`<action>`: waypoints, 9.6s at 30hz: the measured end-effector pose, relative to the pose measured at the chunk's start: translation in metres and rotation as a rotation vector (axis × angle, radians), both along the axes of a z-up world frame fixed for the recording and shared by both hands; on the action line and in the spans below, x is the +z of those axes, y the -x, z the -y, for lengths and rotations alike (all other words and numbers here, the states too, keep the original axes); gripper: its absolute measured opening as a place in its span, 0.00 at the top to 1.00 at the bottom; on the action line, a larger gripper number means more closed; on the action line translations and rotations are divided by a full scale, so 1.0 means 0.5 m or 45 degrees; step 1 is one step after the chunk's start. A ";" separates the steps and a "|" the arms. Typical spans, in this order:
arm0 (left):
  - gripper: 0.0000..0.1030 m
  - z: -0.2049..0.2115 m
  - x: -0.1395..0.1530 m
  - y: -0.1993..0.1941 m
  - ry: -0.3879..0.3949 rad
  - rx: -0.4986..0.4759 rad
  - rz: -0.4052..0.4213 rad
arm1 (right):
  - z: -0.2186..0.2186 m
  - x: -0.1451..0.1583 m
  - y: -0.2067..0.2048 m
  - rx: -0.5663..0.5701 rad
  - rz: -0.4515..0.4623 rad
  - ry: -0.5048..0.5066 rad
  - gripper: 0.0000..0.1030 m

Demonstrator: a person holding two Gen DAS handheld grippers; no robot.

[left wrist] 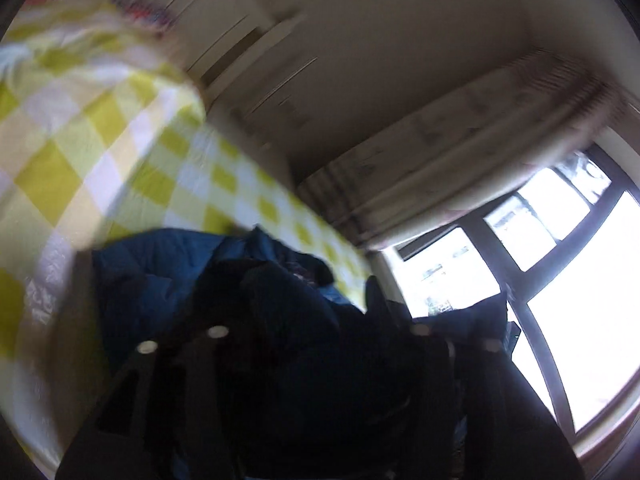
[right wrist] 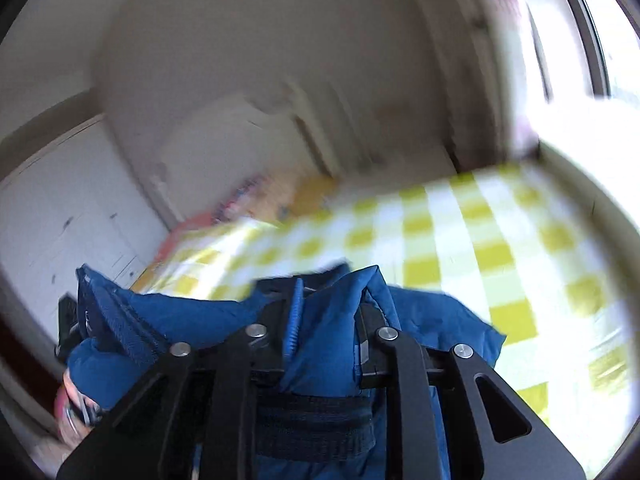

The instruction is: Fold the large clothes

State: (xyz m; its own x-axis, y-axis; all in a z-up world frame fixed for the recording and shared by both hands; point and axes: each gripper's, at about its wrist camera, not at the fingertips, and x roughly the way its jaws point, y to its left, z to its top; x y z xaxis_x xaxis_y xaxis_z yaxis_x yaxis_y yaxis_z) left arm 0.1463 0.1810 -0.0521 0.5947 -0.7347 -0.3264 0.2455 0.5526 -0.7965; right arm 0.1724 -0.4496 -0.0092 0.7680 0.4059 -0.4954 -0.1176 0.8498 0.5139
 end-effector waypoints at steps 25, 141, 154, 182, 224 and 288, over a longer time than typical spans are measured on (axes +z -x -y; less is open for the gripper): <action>0.03 0.041 -0.029 -0.177 -0.791 -0.020 -0.065 | 0.073 -0.141 -0.108 -0.003 -0.222 0.259 0.04; 0.66 0.041 -0.124 0.196 -0.762 -0.211 0.125 | 0.020 -0.198 0.343 0.232 -0.007 0.377 0.75; 0.02 0.037 0.080 0.232 -0.953 0.097 0.500 | -0.002 -0.024 0.355 0.087 0.203 0.561 0.05; 0.02 0.342 -0.124 0.120 -1.235 -0.129 0.421 | -0.365 -0.226 0.144 0.428 0.058 0.761 0.04; 0.02 0.274 -0.085 -0.124 -1.242 -0.013 0.073 | -0.325 -0.202 -0.133 0.371 -0.252 0.657 0.04; 0.02 0.194 -0.005 -0.292 -1.151 0.282 -0.020 | -0.066 -0.146 -0.276 0.010 -0.300 0.364 0.05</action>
